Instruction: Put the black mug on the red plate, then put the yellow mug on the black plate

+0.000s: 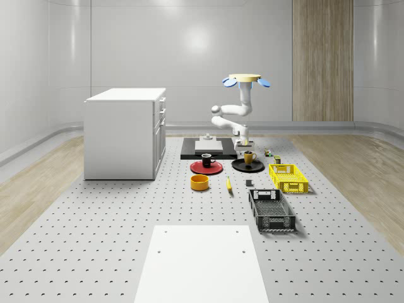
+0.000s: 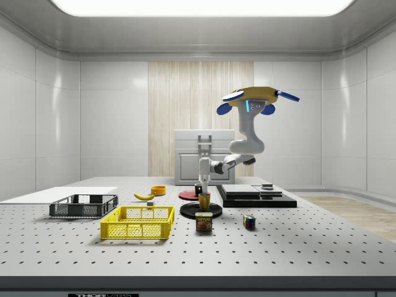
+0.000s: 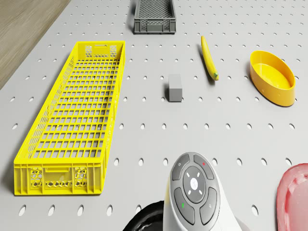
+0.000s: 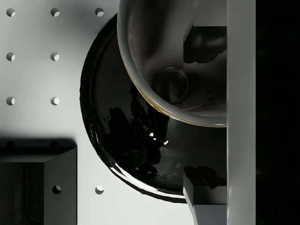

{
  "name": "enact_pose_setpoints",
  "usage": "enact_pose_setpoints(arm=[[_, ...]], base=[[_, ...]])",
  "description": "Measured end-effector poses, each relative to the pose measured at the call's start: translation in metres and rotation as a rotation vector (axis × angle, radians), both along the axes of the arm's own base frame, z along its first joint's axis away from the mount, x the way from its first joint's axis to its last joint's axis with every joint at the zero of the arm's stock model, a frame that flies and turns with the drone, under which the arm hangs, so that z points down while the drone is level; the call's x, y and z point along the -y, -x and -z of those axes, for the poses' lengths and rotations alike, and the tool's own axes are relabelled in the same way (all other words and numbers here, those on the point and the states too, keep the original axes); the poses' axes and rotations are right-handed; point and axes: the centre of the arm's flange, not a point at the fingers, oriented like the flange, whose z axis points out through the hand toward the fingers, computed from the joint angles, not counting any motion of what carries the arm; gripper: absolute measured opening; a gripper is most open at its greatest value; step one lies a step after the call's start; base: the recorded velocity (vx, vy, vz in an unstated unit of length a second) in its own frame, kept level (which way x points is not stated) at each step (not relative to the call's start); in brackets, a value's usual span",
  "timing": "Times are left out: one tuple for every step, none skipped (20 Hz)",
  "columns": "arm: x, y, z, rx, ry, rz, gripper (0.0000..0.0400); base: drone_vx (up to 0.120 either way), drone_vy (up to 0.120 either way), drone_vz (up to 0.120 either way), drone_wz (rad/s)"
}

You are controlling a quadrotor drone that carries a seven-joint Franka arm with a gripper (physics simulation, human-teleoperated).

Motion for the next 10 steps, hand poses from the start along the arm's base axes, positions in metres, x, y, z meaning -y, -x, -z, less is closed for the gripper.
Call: enact_pose_setpoints(arm=[[0.0, 0.0, 0.003, 0.0, 0.0, 0.0, 0.0357], [0.0, 0.0, 0.007, 0.0, 0.0, 0.0, 0.0367], [0.0, 0.0, 0.01, 0.0, 0.0, 0.0, 0.0374], [0.0, 0.0, 0.013, 0.0, 0.0, 0.0, 0.038], [0.0, 0.0, 0.016, 0.0, 0.0, 0.0, 0.0384], [0.0, 0.0, 0.018, 0.0, 0.0, 0.0, 0.0388], [0.0, 0.0, 0.02, 0.0, 0.0, 0.0, 0.039], [0.0, 0.0, 0.021, 0.0, 0.0, 0.0, 0.0393], [0.0, 0.0, 0.022, 0.0, 0.0, 0.0, 0.0394], [0.0, 0.0, 0.023, 0.0, 0.0, 0.0, 0.0396]], base=[[0.0, 0.0, 0.0, 0.0], [0.0, 0.0, 0.0, 0.0], [0.0, 0.0, 0.0, 0.0], [0.0, 0.0, 0.0, 0.0], [0.0, 0.0, 0.0, 0.0], [0.0, 0.0, 0.0, 0.0], [0.0, 0.0, 0.0, 0.0], [0.0, 0.0, 0.0, 0.0], [0.0, 0.0, 0.0, 0.0], [0.0, 0.0, 0.0, 0.0]])
